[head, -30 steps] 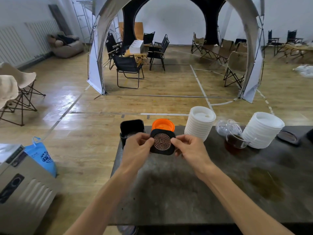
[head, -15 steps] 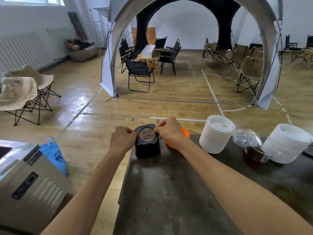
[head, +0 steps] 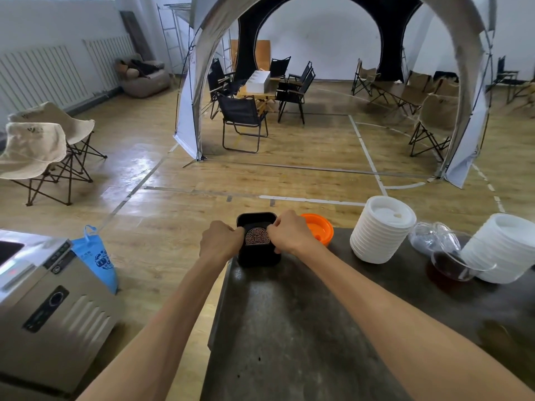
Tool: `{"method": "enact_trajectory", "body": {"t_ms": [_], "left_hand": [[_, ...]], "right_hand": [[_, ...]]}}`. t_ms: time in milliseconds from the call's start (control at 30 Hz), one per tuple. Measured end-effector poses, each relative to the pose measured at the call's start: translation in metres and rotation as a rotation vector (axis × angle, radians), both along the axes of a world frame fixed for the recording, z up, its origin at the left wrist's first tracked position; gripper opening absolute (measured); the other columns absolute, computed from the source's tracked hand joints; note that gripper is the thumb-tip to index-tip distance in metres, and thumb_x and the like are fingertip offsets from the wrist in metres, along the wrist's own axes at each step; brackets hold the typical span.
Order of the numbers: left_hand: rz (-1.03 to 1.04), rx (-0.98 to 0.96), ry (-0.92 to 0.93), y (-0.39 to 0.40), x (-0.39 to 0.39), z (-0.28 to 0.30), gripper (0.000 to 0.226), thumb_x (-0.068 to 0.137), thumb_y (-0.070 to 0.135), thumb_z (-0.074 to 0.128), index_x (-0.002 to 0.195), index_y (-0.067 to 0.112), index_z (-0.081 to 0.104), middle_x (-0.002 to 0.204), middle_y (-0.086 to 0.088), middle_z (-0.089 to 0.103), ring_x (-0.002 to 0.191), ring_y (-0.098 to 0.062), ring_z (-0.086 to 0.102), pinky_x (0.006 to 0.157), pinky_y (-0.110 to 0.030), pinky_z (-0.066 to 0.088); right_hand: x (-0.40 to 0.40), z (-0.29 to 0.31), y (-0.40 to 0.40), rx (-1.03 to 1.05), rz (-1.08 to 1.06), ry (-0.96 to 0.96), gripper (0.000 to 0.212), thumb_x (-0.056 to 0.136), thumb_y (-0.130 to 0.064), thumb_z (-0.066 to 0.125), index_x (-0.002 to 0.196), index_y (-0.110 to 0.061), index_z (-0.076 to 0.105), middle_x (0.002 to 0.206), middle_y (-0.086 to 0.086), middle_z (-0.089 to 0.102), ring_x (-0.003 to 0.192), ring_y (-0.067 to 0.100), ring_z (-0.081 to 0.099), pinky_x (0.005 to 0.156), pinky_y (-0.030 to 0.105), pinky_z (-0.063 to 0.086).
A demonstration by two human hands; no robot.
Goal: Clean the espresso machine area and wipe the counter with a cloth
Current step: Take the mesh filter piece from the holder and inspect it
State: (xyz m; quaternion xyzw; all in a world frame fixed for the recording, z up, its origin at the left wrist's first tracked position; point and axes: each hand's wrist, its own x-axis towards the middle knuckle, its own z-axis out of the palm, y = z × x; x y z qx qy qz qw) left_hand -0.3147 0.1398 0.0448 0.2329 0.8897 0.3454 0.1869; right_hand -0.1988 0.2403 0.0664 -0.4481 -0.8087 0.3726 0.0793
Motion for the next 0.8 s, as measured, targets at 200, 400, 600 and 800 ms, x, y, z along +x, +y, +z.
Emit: {"method": "enact_trajectory", "body": {"t_ms": [200, 400, 600, 800], "left_hand": [[-0.007, 0.059, -0.023, -0.005, 0.004, -0.003, 0.042, 0.087, 0.039, 0.056, 0.058, 0.008, 0.057, 0.057, -0.008, 0.056, 0.06, -0.029, 0.053, 0.053, -0.032, 0.035], [-0.048, 0.191, -0.075, -0.013, 0.021, -0.012, 0.04, 0.1, 0.032, 0.043, 0.073, 0.01, 0.062, 0.071, -0.005, 0.061, 0.067, -0.019, 0.053, 0.056, -0.031, 0.035], [-0.039, 0.231, -0.107, -0.009, 0.02, -0.011, 0.036, 0.099, 0.022, 0.041, 0.067, 0.016, 0.056, 0.07, -0.003, 0.056, 0.066, -0.017, 0.051, 0.053, -0.03, 0.035], [0.014, 0.236, -0.083, -0.012, 0.035, -0.011, 0.032, 0.101, 0.028, 0.038, 0.103, 0.009, 0.063, 0.105, -0.014, 0.066, 0.097, -0.032, 0.058, 0.074, -0.034, 0.04]], "right_hand": [[0.005, 0.001, -0.002, -0.063, -0.03, 0.066, 0.024, 0.094, -0.013, 0.049, 0.097, 0.004, 0.065, 0.074, 0.02, 0.073, 0.055, 0.024, 0.073, 0.051, 0.031, 0.061], [0.008, -0.003, -0.008, -0.117, -0.075, 0.115, 0.017, 0.091, -0.007, 0.049, 0.091, -0.003, 0.065, 0.09, 0.021, 0.074, 0.07, 0.031, 0.075, 0.068, 0.042, 0.063], [0.011, -0.008, -0.014, -0.123, -0.109, 0.167, 0.02, 0.082, 0.003, 0.06, 0.097, -0.002, 0.072, 0.094, 0.019, 0.074, 0.082, 0.031, 0.074, 0.078, 0.044, 0.061], [0.016, -0.007, -0.02, -0.139, -0.138, 0.214, 0.02, 0.09, -0.005, 0.055, 0.105, -0.002, 0.068, 0.082, 0.016, 0.073, 0.064, 0.023, 0.074, 0.065, 0.034, 0.063]]}}
